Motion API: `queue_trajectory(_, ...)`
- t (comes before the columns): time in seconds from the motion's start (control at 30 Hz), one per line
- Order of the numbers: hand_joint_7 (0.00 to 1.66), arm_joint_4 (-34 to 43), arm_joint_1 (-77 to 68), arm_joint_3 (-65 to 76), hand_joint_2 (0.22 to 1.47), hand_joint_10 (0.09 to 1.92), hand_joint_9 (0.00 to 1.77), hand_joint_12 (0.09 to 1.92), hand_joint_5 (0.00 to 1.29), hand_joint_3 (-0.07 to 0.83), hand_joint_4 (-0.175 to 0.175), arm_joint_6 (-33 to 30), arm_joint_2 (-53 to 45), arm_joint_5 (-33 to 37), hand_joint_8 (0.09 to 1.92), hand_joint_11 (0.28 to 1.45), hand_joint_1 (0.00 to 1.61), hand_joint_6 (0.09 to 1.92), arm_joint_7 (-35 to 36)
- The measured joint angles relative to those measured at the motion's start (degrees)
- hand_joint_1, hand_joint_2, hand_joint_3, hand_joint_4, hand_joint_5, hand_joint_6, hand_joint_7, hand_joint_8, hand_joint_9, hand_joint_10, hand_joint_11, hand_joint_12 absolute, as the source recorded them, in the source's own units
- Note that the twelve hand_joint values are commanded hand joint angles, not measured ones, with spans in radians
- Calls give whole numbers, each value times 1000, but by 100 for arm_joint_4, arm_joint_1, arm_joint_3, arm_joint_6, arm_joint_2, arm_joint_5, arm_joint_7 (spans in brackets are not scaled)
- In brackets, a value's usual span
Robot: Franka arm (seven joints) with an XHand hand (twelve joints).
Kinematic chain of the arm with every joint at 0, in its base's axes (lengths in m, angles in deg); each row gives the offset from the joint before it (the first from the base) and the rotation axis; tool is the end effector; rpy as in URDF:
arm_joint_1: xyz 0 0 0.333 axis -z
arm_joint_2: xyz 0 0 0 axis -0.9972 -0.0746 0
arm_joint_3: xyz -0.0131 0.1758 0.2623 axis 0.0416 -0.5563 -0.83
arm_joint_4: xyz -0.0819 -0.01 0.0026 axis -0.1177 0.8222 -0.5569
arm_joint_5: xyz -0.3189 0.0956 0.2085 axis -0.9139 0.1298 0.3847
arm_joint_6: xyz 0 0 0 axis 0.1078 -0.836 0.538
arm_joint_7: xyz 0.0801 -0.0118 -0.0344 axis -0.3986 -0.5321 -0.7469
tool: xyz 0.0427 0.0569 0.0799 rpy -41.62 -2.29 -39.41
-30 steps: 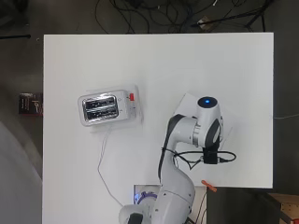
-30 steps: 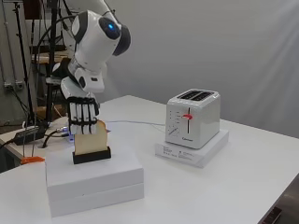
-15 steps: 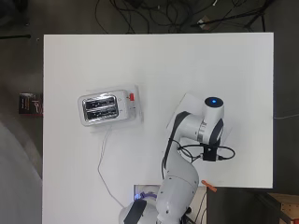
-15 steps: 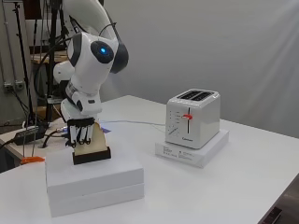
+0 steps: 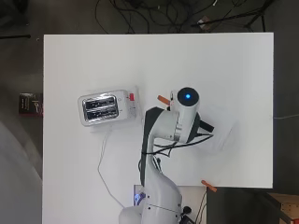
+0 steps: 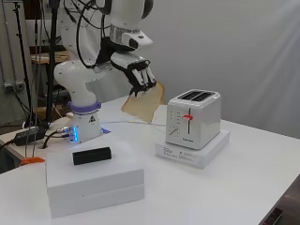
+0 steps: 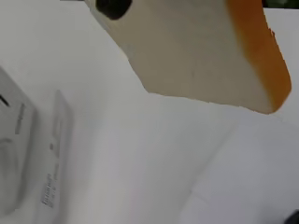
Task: Teleoperate dual arm-hand system to toast a bread
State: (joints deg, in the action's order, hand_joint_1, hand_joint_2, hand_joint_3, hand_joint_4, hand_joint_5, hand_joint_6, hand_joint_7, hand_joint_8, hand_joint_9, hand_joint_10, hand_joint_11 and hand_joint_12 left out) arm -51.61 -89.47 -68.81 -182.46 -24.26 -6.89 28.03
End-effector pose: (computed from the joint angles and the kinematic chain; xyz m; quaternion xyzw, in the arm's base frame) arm 0.4622 -0.1393 0.4998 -0.8783 -0.4600 0.1225 0.0446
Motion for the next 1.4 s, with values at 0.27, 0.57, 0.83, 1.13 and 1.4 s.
queue_trajectory(0.27, 1042, 473, -228, -1225, 1185, 106, 1329, 501, 674, 0, -175, 50, -225, 760, 999, 678, 1226, 1314, 625)
queue_trajectory(0.57, 1111, 593, -402, -2257, 1159, 87, 1368, 202, 713, -1, -175, -154, -747, 1321, 848, 751, 1238, 1296, 1411)
queue_trajectory(0.83, 1084, 689, -455, -2543, 1175, 87, 1289, 87, 673, 1, -175, -152, -778, 1666, 880, 722, 1229, 1352, 1220)
queue_trajectory(1.13, 1047, -95, -440, -2411, 1133, 916, 993, 87, 722, 2, -175, -672, -429, 3201, 813, 710, 1356, 1394, 1080)
queue_trajectory(1.4, 1096, 26, -454, -2447, 1133, 456, 1017, 87, 803, -1, -145, -614, -702, 3661, 681, 636, 1275, 1366, 1240)
